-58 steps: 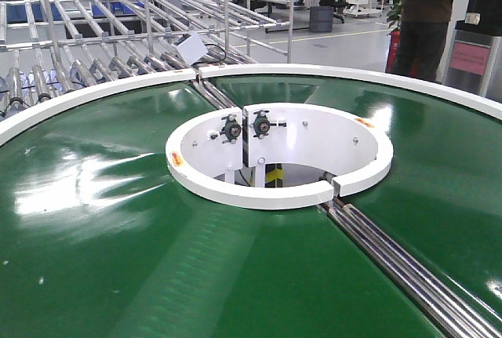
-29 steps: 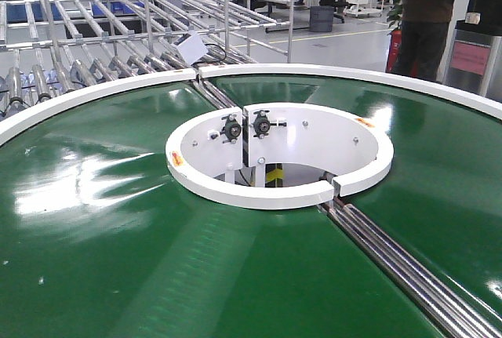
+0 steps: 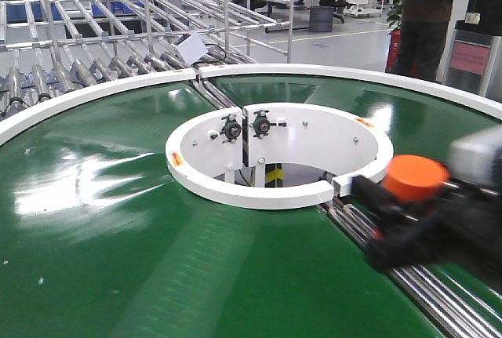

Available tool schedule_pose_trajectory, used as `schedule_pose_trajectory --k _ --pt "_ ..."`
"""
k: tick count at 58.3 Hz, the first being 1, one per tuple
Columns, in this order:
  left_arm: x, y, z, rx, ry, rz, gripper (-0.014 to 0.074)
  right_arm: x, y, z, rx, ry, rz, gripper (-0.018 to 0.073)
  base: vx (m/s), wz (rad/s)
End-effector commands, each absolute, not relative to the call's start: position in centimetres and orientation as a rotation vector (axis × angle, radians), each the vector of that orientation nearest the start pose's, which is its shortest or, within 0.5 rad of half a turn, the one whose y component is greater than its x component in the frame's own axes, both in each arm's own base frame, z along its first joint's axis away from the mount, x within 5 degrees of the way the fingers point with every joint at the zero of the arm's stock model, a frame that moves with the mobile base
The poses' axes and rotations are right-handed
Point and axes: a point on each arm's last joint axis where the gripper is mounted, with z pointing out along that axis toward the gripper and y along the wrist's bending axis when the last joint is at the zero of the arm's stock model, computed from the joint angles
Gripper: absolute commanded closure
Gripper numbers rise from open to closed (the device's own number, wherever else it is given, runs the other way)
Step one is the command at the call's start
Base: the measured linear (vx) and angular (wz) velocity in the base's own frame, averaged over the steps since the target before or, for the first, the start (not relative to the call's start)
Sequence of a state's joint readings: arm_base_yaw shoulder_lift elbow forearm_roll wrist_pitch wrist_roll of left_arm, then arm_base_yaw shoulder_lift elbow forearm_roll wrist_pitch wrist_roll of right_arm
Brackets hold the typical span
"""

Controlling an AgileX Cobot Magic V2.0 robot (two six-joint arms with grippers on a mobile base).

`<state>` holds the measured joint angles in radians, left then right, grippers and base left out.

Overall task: Grab orange capacitor from left shelf to right conveyor
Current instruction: 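Lower the held cylinder onto the green conveyor belt with the right gripper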

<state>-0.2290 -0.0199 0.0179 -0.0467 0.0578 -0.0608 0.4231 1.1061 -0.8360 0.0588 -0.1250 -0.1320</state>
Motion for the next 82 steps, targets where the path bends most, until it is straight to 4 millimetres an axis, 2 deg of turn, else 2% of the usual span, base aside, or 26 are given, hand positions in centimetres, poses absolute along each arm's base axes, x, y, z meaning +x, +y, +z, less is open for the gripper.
schedule_pose_trajectory --k 1,6,13,23,38,52,62,73,82 --pt "5.1 -1.2 22.1 0.084 1.426 -0.291 0.0603 25.8 11.4 37.7 -0.369 1.454 0.251 0.0567 0.00 0.00" --pt "5.1 -1.2 22.1 0.084 1.426 -0.291 0.0603 28.1 12.3 36.6 -0.357 1.419 0.248 0.0567 0.00 0.00" --pt "5.1 -1.2 22.1 0.084 1.426 -0.291 0.0603 30.7 13.4 33.5 -0.340 1.428 0.251 0.0567 0.00 0.00" --pt "5.1 -1.2 22.1 0.084 1.426 -0.291 0.0603 33.3 14.5 29.3 -0.334 1.482 0.256 0.0567 0.00 0.00" --pt "5.1 -1.2 22.1 0.084 1.426 -0.291 0.0603 36.0 15.6 22.0 -0.311 1.600 0.282 0.0567 0.00 0.00" --pt "5.1 -1.2 22.1 0.084 1.426 -0.291 0.0603 37.0 16.2 16.3 -0.301 1.673 0.317 0.0567 0.00 0.00" --pt "5.1 -1.2 22.1 0.084 1.426 -0.291 0.0603 37.1 16.4 15.0 -0.302 1.688 0.330 0.0566 0.00 0.00" --pt "5.1 -1.2 22.1 0.084 1.426 -0.291 0.0603 37.1 16.4 14.9 -0.304 1.700 0.328 0.0554 0.00 0.00" --pt "5.1 -1.2 22.1 0.084 1.426 -0.291 0.0603 37.1 16.4 14.8 -0.310 1.710 0.323 0.0500 0.00 0.00"
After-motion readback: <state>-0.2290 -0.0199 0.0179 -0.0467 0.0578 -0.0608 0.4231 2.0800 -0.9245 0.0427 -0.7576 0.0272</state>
